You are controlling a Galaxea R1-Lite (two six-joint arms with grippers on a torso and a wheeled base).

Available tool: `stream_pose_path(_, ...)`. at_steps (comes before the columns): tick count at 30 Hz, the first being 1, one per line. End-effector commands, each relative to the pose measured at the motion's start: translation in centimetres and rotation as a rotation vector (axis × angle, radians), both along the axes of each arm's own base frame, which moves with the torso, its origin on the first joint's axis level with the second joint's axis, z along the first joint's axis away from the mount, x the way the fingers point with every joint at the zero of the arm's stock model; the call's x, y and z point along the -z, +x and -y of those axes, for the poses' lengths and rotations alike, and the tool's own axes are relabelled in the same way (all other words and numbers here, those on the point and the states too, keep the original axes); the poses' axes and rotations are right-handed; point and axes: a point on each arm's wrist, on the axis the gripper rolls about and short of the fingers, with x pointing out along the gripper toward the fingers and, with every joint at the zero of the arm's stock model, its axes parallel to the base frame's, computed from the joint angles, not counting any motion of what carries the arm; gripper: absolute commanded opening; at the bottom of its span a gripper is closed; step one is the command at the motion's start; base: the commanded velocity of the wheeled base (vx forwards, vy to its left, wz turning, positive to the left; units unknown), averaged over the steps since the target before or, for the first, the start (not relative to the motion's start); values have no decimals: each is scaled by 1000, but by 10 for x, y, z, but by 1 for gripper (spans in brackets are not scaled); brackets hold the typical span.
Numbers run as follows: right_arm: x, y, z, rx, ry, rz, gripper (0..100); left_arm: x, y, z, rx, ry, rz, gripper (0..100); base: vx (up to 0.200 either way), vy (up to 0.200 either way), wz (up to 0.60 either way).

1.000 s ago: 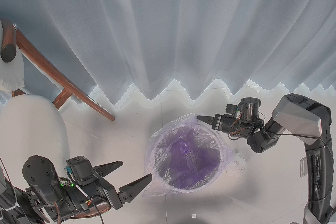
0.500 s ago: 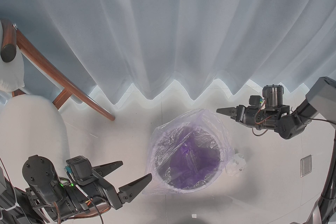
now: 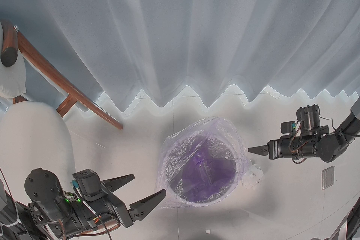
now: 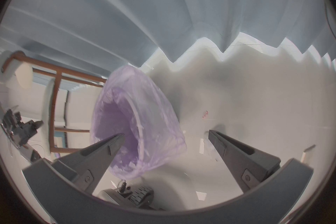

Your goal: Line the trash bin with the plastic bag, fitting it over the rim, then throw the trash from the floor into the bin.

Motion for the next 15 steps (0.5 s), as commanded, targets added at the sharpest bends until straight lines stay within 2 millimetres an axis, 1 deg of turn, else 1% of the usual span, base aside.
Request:
stream_pose_path(1,-12,-26,-33,-33,-92,-25,100,2,-2,-3,-6,9,-11,100,0,0,0)
stream_pose_path(3,-3,-27,-42,-21,-130,-59,100,2,-2,-3,-5,8,-12,100,0,0,0)
stream_pose_path(4,-2,-27,-43,-19,-135,-62,100,2,-2,-3,-5,8,-12,100,0,0,0)
stream_pose_path(5,4,-28,-50,-23,-155,-82,100,2,-2,-4,-9,9,-10,100,0,0,0)
stream_pose_path(8,15,-26,-61,-35,-155,-119,100,2,-2,-4,-21,12,-10,100,0,0,0)
stream_pose_path(11,27,-24,-66,-26,-158,-162,100,2,-3,-2,-18,15,-5,100,0,0,0)
stream_pose_path(12,27,-24,-66,-26,-158,-162,100,2,-3,-2,-18,15,-5,100,0,0,0)
stream_pose_path(13,33,-23,-68,-21,-169,-172,100,2,-3,-2,-18,15,-5,100,0,0,0)
stream_pose_path(15,36,-21,-70,-21,-177,-176,100,3,-3,-2,-18,17,-7,100,0,0,0)
